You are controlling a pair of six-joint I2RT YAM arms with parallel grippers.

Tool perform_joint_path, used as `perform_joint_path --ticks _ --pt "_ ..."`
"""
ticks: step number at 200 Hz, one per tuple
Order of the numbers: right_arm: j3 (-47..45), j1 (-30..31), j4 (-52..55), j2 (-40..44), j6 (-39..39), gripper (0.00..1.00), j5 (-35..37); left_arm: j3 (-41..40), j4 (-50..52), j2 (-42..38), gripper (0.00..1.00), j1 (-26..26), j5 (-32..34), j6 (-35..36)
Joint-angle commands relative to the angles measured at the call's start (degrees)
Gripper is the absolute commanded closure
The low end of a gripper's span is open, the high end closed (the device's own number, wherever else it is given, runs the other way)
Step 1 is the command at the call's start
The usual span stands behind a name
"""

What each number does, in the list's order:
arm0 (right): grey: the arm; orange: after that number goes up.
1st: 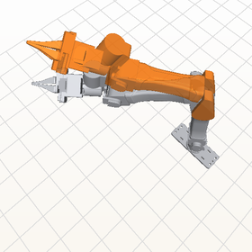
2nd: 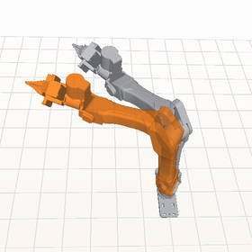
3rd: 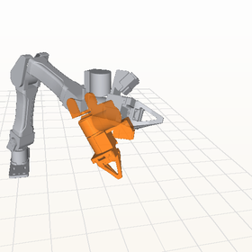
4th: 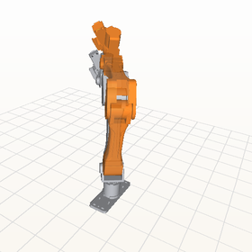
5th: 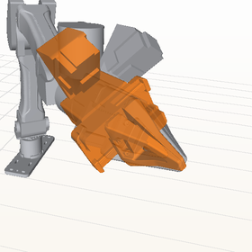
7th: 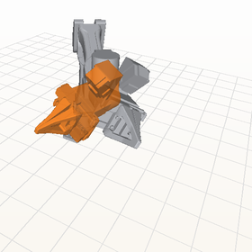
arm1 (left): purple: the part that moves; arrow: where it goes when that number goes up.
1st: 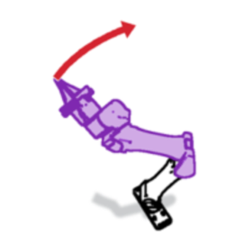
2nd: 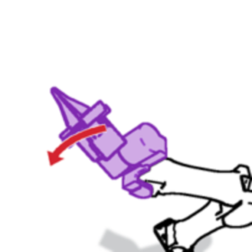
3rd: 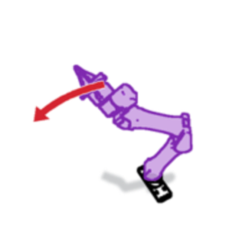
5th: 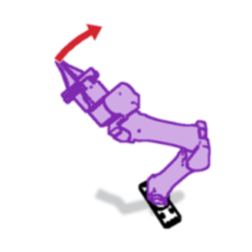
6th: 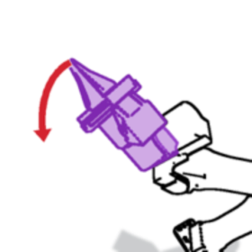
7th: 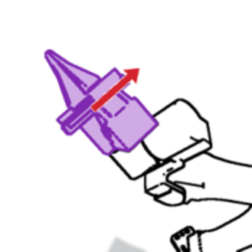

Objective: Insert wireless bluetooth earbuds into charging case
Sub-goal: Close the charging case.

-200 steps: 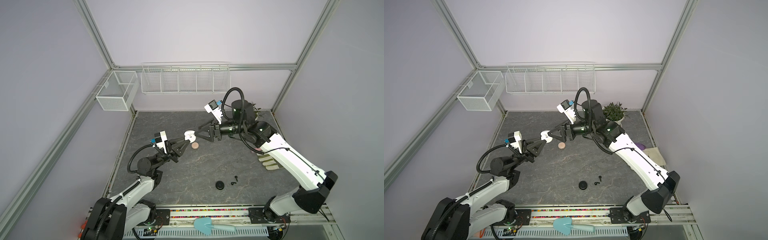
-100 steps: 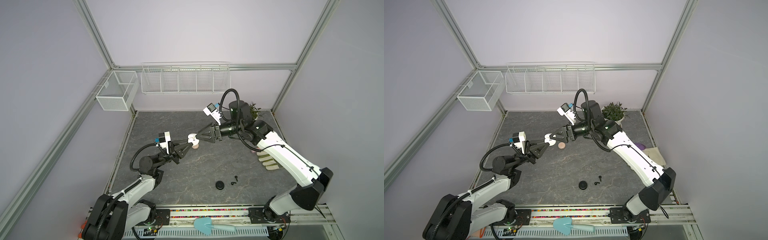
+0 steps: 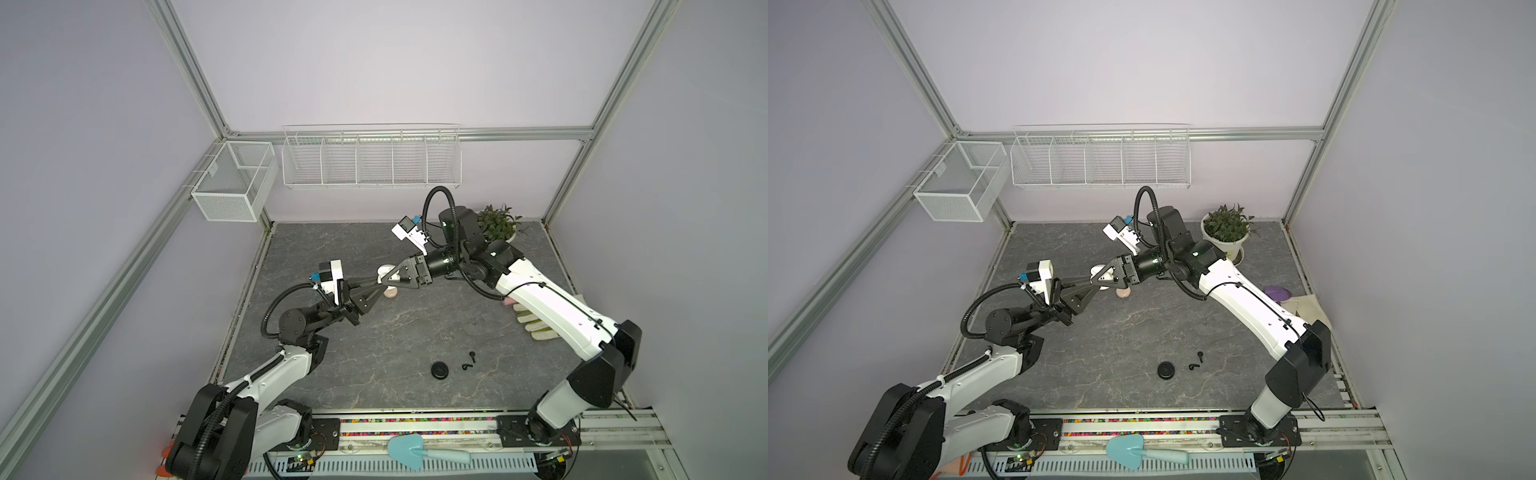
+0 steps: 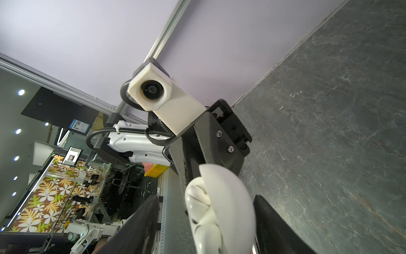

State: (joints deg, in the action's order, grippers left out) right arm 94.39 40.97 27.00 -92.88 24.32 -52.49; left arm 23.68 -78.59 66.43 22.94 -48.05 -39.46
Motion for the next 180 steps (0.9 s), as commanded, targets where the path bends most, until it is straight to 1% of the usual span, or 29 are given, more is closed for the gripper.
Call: perform_joint_path --ticks 1,46,142,180 --pt "0.4 -0.2 -3.7 2.1 1.3 0.31 -2.2 1.5 -2.4 0.2 1.00 0.3 -0.9 -0.7" --pt "-1.1 -1.0 -6.8 3.6 3.1 0.34 -2.5 1.0 -2.4 0.5 1.00 0.3 -0.4 -0.3" --pt "-3.7 -1.2 -8.0 6.4 4.1 0.39 -2.7 0.6 -2.4 1.3 1.00 0.3 0.8 -0.2" --pt "-5.2 -0.2 -7.5 7.3 3.0 0.42 -2.5 1.0 -2.4 2.0 1.00 0.3 1.4 -1.3"
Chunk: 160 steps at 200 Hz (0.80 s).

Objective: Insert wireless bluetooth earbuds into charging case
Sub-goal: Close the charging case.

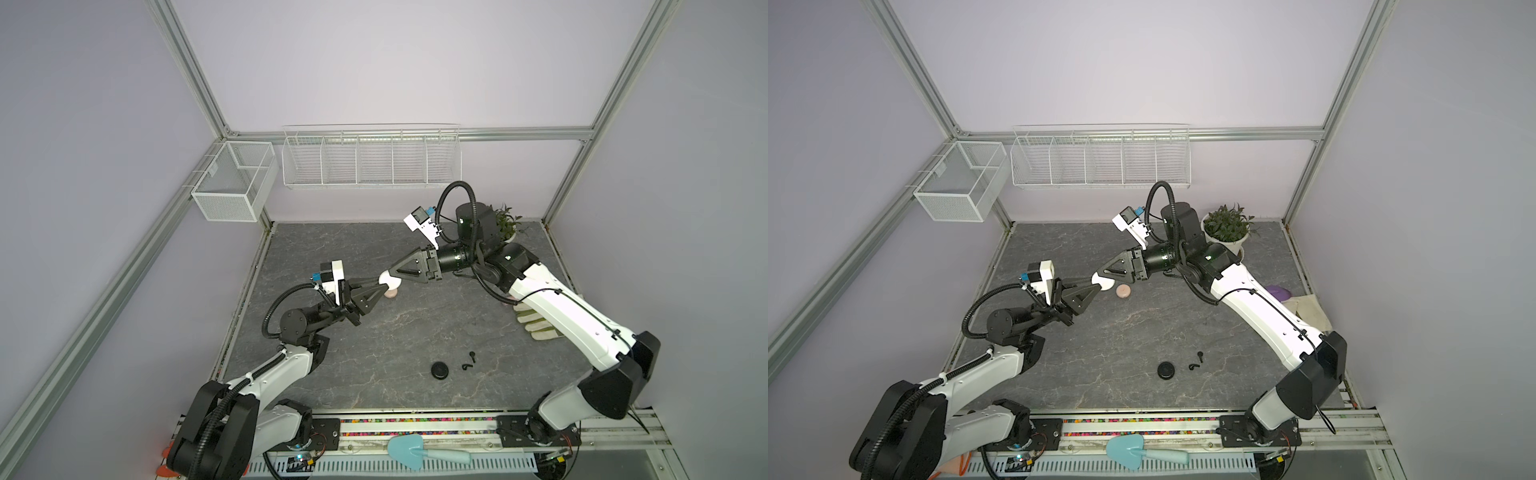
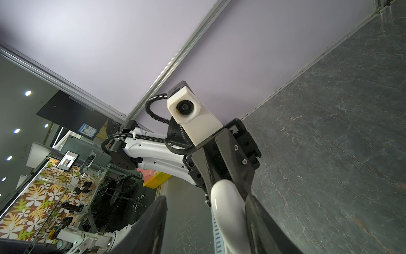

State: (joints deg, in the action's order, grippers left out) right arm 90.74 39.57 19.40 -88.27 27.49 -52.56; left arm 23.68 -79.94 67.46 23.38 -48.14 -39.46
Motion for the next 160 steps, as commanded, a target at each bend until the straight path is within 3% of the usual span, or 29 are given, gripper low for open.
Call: perform_joint_path --ticks 1,76,160 --pt "-1.6 1.2 0.2 2.7 -0.3 0.42 -2.4 1.0 -1.1 1.1 1.00 -0.2 1.5 -1.2" --pt "-4.4 2.8 1.7 3.0 -3.4 0.60 -0.1 2.5 -0.1 3.2 1.00 -1.3 2.0 -5.3" --pt "-5.1 3.5 1.9 0.8 -7.0 0.66 -0.7 3.5 -1.2 4.3 1.00 -2.6 1.7 -10.7"
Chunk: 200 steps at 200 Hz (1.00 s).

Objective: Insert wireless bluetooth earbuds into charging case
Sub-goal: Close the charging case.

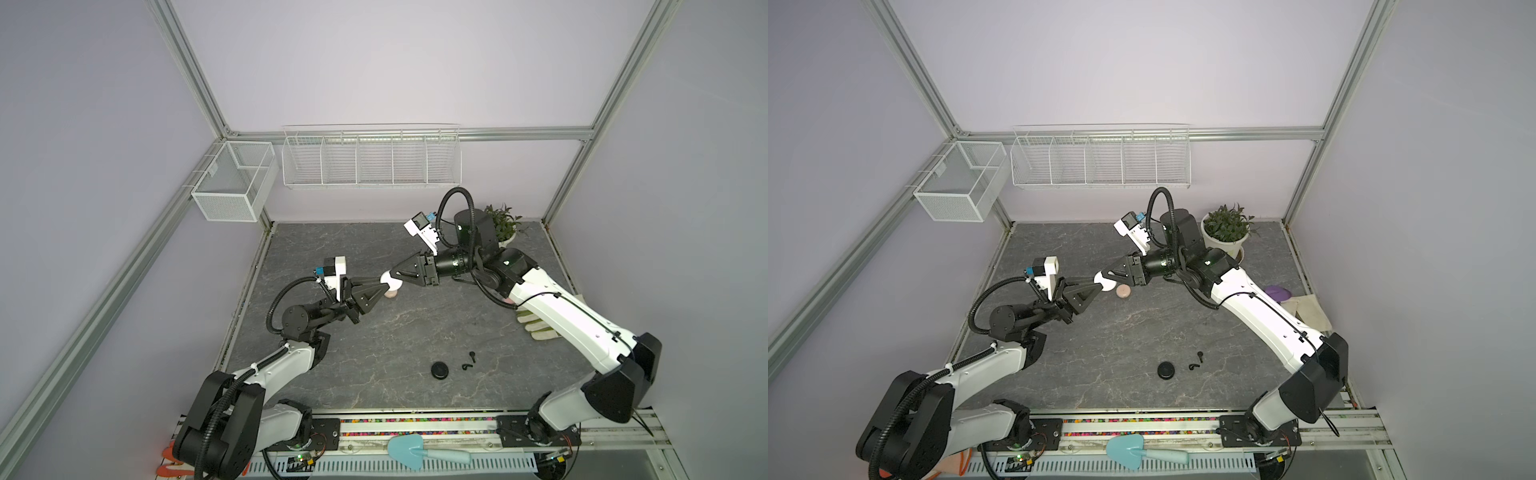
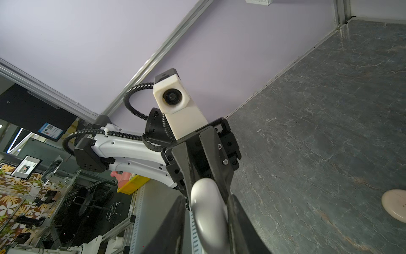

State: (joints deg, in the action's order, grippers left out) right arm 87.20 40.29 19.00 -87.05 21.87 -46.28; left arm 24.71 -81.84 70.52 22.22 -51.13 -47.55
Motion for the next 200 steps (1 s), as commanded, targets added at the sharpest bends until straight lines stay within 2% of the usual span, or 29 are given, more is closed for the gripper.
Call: perform_joint_path --ticks 1,71,125,169,200 --pt "-1.5 2.7 2.3 -0.5 -1.4 0.66 -7.0 2.5 0.7 1.3 1.00 -1.5 4.7 -2.7" --pt "-2.4 3.7 2.7 -0.5 -4.4 0.76 -3.3 3.2 1.4 0.9 1.00 -2.1 5.3 -5.8" --pt "-2.0 6.0 6.4 -0.9 -11.5 0.76 0.9 4.6 3.2 1.6 1.00 -2.2 5.7 -6.7" --pt "-2.2 5.9 8.8 -2.4 -18.4 0.80 2.4 4.9 0.8 3.0 1.00 -3.3 5.9 -10.1" --pt "-1.9 5.9 9.5 -3.5 -21.2 0.76 2.6 5.4 0.8 3.5 1.00 -4.0 5.8 -11.4"
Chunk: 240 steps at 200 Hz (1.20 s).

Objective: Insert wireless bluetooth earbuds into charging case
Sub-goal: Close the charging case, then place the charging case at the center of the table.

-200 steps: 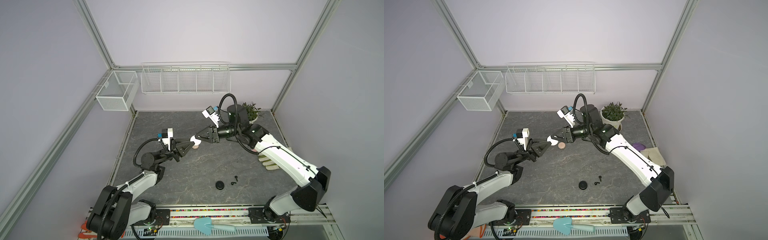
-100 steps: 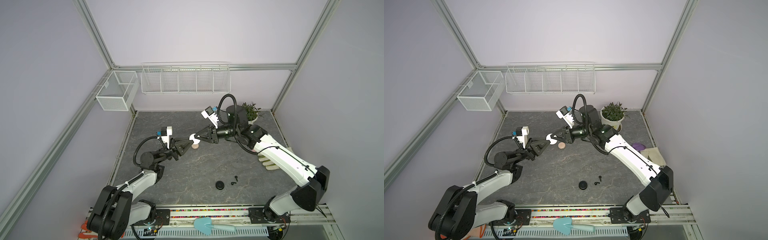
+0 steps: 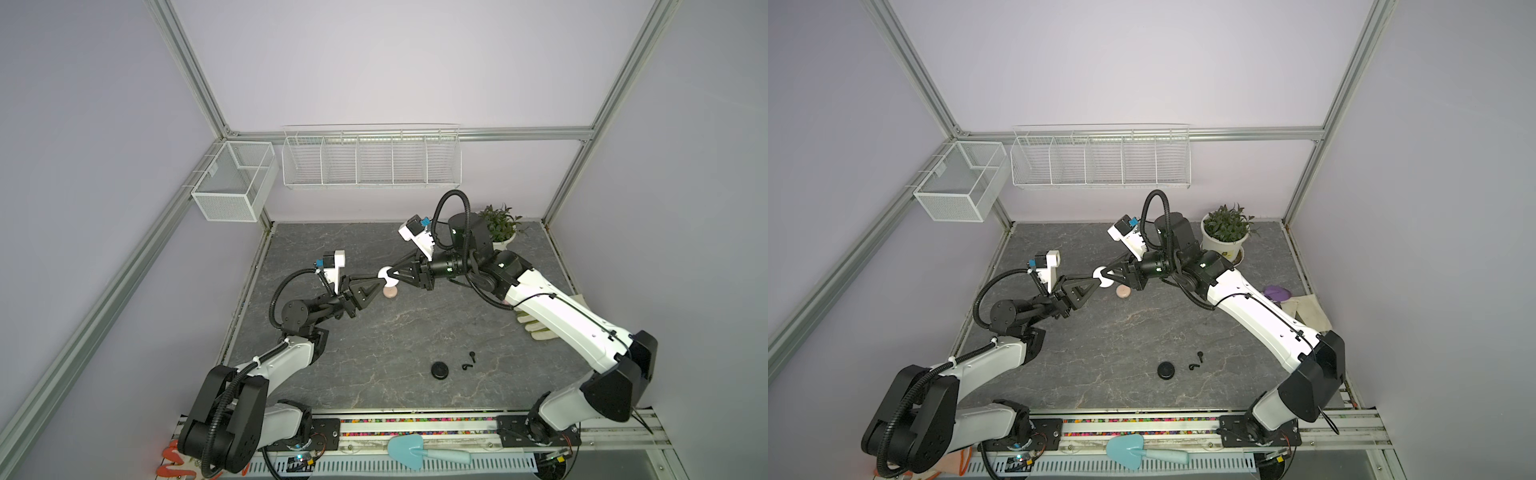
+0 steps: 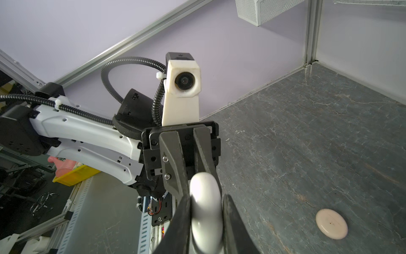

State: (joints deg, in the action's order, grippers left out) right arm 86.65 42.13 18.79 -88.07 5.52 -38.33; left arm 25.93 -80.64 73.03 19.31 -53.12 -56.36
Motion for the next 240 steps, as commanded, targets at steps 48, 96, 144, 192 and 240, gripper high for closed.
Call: perform_joint_path --ticks 48,96,144,192,240 --pt "1.2 1.2 11.0 -2.1 -2.7 0.47 -1.9 4.5 1.5 2.8 1.00 -1.6 8.3 -3.8" --pt "-2.9 -3.6 4.2 3.7 -0.1 0.20 -2.5 4.4 17.1 3.3 1.00 -3.8 8.5 0.6" --pt "-16.3 -5.6 -2.0 5.7 3.0 0.17 5.0 14.5 68.7 5.6 1.00 -3.8 24.5 19.3" --pt "-18.7 -6.0 -1.6 0.2 4.2 0.19 8.8 22.9 74.5 21.2 1.00 -3.9 21.8 18.9" --pt "-20.2 -7.4 -3.0 -1.9 5.5 0.19 8.6 22.8 75.8 24.3 1.00 -3.8 23.8 20.4"
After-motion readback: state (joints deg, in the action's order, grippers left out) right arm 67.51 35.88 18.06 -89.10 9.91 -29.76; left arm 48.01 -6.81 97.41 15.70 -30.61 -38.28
